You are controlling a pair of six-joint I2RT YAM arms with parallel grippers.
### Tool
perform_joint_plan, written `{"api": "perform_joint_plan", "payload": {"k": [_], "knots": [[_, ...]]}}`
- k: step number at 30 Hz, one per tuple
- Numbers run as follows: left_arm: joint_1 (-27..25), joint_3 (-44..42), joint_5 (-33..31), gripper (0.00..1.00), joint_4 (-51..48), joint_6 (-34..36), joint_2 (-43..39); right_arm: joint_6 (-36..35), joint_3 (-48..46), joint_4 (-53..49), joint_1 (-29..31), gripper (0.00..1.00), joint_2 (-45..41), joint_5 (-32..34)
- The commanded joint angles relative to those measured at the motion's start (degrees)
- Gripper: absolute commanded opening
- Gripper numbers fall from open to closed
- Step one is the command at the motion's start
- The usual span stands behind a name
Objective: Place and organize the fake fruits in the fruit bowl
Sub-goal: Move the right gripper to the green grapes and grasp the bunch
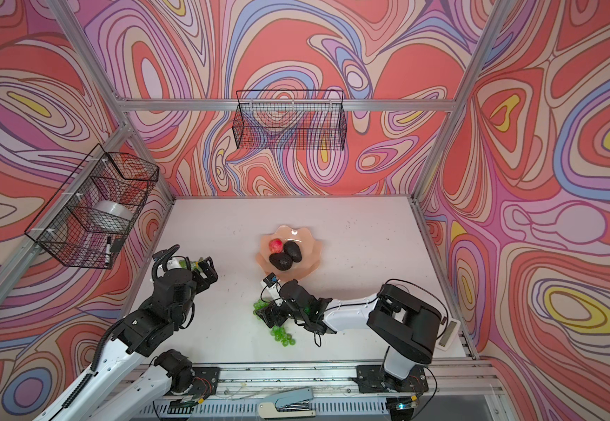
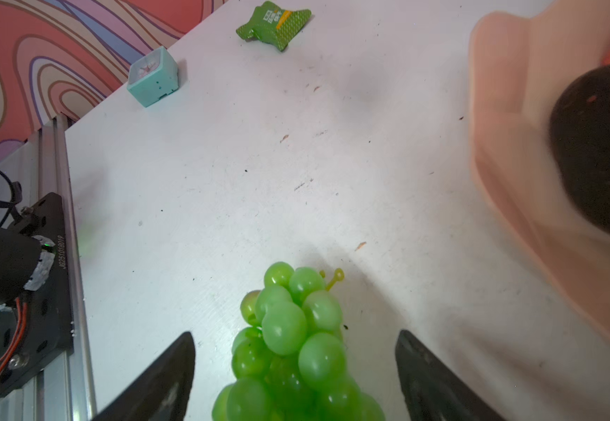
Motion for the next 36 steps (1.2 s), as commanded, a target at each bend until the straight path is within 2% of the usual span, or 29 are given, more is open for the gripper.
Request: {"api": "perform_joint_plan", "payload": {"k": [1, 10, 15, 27, 31, 36], "knots": [[0.52, -0.14, -0.58, 1.00, -1.31, -0.76, -0.72, -0.02, 2.42, 1.40, 0.26, 0.88, 1.56, -1.26], [0.54, -0.60, -0.77, 1.00, -2.02, -1.22, -1.68, -0.04, 6.92, -5.44, 0.33, 0.87, 4.24, 0.17], [0.54, -1.02, -1.12, 1.00, -2.01, -1.03, -2.51, -0.92, 8.61, -12.46, 0.38, 0.87, 4.42, 0.20], [0.54, -2.00, -2.25, 1.00, -2.91, -0.94, -4.25, -1.22, 12.63, -15.65, 0.27, 0.83, 10.47, -1.40], [0.53, -2.54, -2.43, 1.00, -2.63, -1.24, -4.80, -1.30, 12.91, -15.83, 0.22, 0.78, 10.86, -1.89], [0.46, -2.61, -2.47, 1.00, -2.56, -1.22, -4.42, -1.36, 13.23, -16.00, 0.21, 0.56, 10.75, -1.73]]}}
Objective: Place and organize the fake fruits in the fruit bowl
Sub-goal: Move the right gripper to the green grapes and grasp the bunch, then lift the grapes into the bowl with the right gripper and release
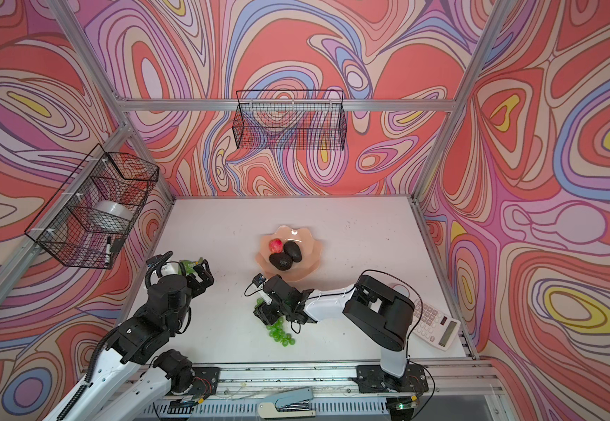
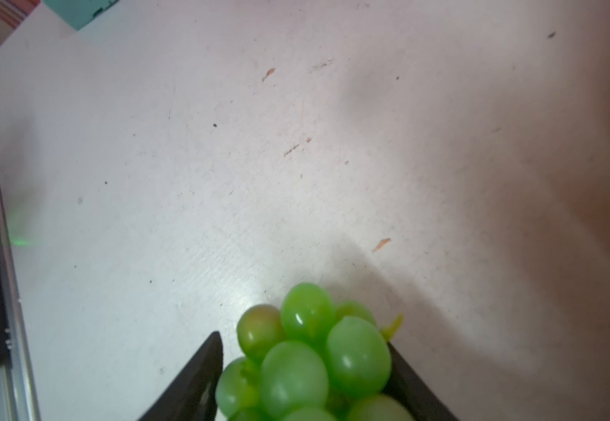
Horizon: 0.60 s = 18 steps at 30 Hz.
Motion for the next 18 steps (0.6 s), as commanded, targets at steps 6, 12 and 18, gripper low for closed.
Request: {"api": "perform_joint_plan", "payload": {"k": [6, 12, 18], "knots": [[0.54, -0.15, -1.54, 1.00, -1.66, -0.72, 0.18, 0.81, -0.47, 1.34, 0.24, 0.42, -0.86, 0.73], [0.49, 0.11, -1.56, 1.00, -1.92, -0.55, 0.09, 3.09, -0.84, 4.52, 0.24, 0.35, -3.23, -0.38], [0.53, 0.63, -1.78, 1.00, -2.10, -0.02, 0.09, 4.65, 0.33, 3.61, 0.14, 0.30, -8.76, 2.74]]}}
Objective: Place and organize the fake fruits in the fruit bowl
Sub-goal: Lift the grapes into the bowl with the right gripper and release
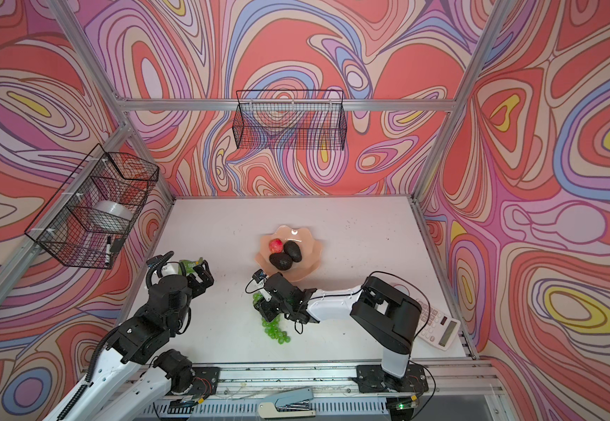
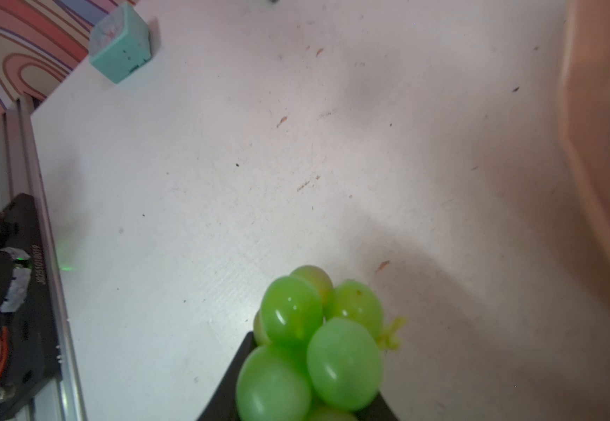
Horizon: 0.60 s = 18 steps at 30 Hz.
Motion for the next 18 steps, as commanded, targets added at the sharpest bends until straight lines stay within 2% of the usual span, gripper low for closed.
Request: {"api": "perform_joint_plan", "payload": {"k": [1, 5, 8, 14, 18], "knots": [[0.49, 0.76, -1.39, 1.00, -1.57, -0.09, 0.07, 1.75, 1.55, 0.56, -0.06, 0.30, -5.42, 2.77], [0.47, 0.92, -1.44, 1.00, -1.41, -0.17, -0.02, 3.16, 4.50, -2.42, -1.25, 0.28, -10.02, 4.60], [0.54, 0.78, -1.34, 1.00, -1.05, -0.09, -0.02, 5.96, 7.76, -7.21, -4.58, 0.28, -12.45, 4.12], [0.54, 0.94, -0.84, 1.00, -0.54, 0.69, -0.19, 12.70, 10.00, -11.38, -15.39, 0.28, -15.80, -2.06], [0.52, 0.77, -0.62, 1.00, -0.21, 0.72, -0.54, 15.98, 9.20, -10.56, -22.40, 0.28, -15.51, -6.36]]}}
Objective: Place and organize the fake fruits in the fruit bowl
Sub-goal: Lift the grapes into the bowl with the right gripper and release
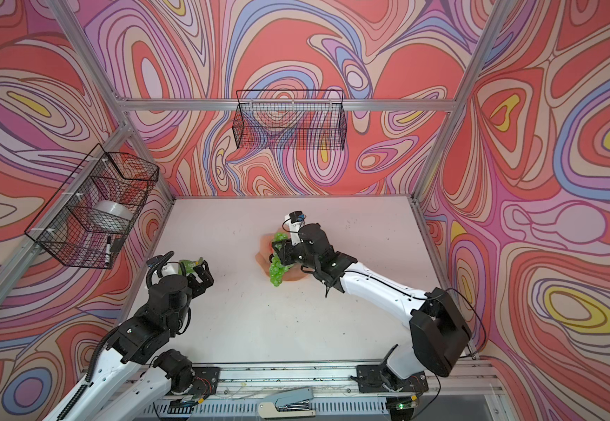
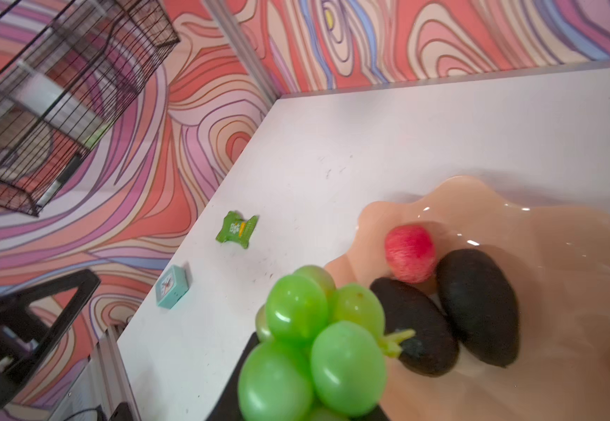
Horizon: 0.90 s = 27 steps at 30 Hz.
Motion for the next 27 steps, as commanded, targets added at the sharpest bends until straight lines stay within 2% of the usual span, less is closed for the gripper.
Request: {"api": "perform_joint_plan", "payload": {"k": [1, 12, 18, 27], "knots": [[0.54, 0.85, -0.41, 1.00, -0.14, 0.29, -0.58, 4.03, -0.34, -1.48, -3.33, 0.28, 0.10, -4.55], [0.49, 1.13, -0.57, 1.00, -0.56, 0.53, -0.76, 8.30, -1.15, 5.55, -7.32, 0.29, 5.46, -9.67], [0.54, 1.18, -0.53, 1.00, -0.82, 0.48, -0.74, 9.57, -2.73, 9.92, -8.14, 0.28, 8.80, -8.65], [0.47, 1.11, -0.74, 1.00, -0.26, 0.84, 0.09, 8.85, -2.49, 10.53, -9.77, 0.31, 13.44, -6.92]]}}
